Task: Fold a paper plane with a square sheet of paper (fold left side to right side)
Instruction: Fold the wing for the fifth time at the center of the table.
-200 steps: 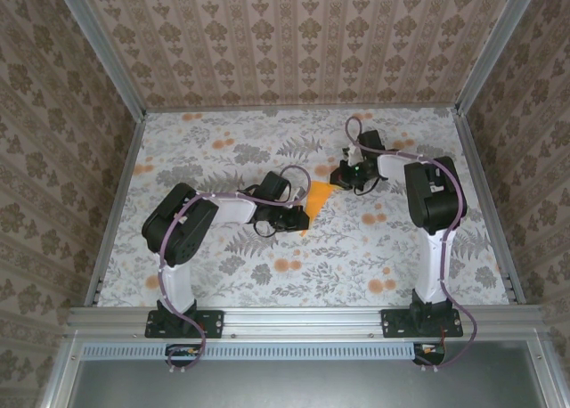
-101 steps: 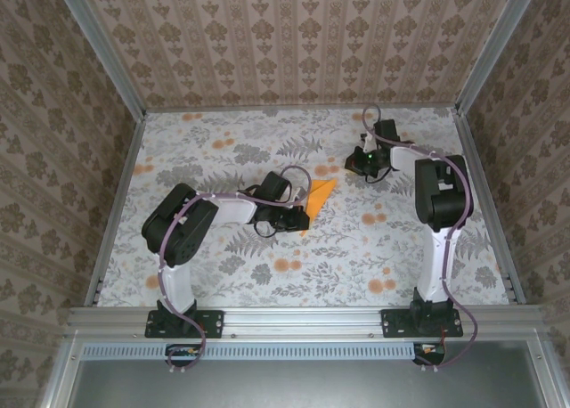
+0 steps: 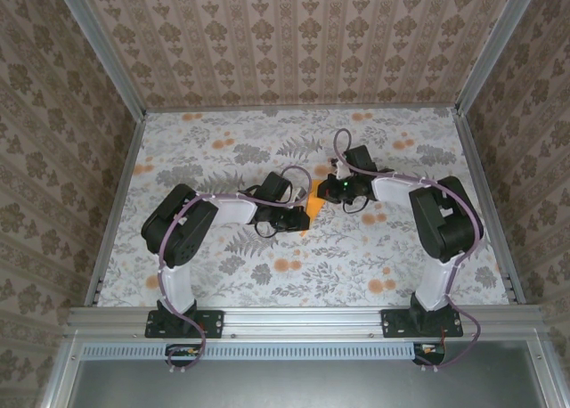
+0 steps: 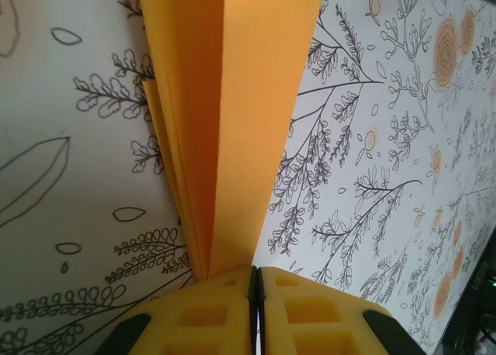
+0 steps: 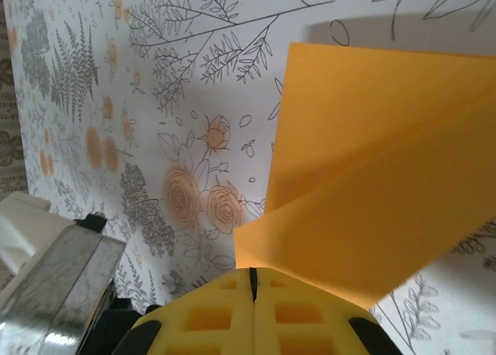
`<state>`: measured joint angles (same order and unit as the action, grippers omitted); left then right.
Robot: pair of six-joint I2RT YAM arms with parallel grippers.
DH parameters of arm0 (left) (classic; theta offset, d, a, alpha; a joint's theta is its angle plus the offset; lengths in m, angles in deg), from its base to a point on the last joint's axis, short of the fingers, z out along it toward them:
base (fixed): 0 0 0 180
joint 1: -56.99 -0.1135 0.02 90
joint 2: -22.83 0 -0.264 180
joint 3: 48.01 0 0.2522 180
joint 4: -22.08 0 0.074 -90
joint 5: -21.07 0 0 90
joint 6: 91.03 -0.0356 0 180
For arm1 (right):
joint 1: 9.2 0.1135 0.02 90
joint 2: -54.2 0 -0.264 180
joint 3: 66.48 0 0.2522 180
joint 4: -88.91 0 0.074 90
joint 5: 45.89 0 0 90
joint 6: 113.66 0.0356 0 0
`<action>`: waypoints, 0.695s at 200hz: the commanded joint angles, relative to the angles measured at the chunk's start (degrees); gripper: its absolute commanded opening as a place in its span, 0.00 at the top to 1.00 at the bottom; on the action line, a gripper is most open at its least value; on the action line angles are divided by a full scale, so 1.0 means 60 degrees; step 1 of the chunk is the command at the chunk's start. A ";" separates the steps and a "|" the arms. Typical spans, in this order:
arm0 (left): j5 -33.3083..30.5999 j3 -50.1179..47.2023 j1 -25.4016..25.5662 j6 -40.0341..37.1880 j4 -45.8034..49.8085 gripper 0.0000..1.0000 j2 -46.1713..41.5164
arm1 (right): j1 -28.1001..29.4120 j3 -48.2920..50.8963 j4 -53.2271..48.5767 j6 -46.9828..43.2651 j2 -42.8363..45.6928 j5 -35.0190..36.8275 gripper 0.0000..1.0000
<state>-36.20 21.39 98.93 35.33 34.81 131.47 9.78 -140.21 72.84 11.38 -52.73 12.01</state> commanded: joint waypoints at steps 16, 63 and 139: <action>-0.0246 -0.0038 0.0127 -0.0032 0.0909 0.86 -0.0177 | 0.0026 -0.0360 -0.0091 0.0297 -0.0731 0.0190 1.00; 0.0165 0.0088 0.0118 0.0147 0.0920 0.81 -0.0865 | 0.0019 -0.0600 -0.1453 -0.0012 -0.1087 0.0804 1.00; 0.0628 -0.0278 0.0144 0.0412 0.0564 0.81 -0.0892 | 0.0023 -0.0831 -0.1789 -0.0225 -0.1322 0.0829 1.00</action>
<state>-34.28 21.01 99.34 36.69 38.41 126.07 9.85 -144.45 66.13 11.47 -58.43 14.06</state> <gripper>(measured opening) 0.188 0.048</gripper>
